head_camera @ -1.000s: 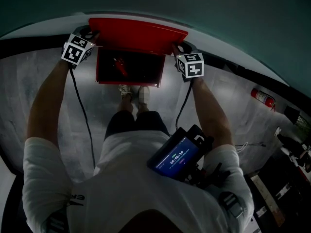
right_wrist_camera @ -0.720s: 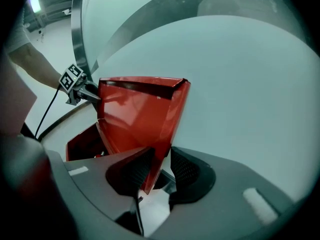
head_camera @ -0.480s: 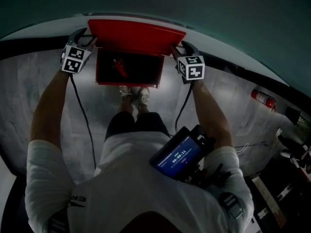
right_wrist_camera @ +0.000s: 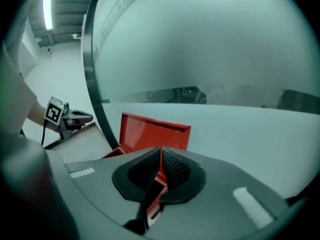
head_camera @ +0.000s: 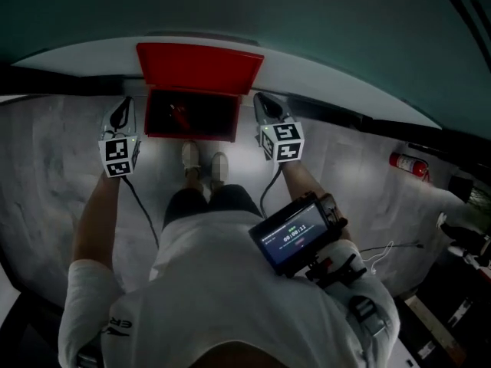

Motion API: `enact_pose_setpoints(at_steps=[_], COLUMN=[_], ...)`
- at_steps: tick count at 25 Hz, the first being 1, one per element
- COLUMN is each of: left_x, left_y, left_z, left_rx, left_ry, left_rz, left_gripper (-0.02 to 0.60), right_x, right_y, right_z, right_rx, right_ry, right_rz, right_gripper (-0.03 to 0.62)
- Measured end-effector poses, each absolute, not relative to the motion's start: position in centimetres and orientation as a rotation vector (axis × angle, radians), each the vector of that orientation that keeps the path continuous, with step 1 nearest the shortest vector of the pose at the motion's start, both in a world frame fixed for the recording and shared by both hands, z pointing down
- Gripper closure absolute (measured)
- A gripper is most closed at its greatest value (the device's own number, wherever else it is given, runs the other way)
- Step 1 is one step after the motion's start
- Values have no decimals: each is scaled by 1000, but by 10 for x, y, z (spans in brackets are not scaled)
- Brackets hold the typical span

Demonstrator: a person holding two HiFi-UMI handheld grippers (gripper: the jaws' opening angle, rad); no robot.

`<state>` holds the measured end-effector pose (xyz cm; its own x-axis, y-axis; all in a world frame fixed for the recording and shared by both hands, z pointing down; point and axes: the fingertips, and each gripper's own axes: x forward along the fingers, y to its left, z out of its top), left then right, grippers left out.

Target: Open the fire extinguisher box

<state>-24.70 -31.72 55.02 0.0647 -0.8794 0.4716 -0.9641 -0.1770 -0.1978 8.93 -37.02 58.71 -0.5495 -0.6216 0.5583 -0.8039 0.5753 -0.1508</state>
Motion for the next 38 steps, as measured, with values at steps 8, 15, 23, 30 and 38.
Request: enact_pose_setpoints(at_steps=[8,15,23,30,38], left_x=[-197,-177,-169,-146,-127], left_y=[-214,-136,-32,53,78], left_z=[494,458,412,362,362], left_rx=[2214,2261,2353,2456,2428], left_ry=[-1916,-1915,-1882,-1812,-1806], left_rz=[529,314,170,102,19], left_gripper=[578,578,578,578,578], right_x=[65,58,66,70,65], right_y=[-285,-200,-75,37,70], right_z=[516,463,418,376,366], right_rx=[1143,1186,1303,1315,1250], right_ry=[-2515,-2591,-2608,-2628,-2681], right_rz=[498,434,393,371,332], right_gripper=[582,582,582,582,583])
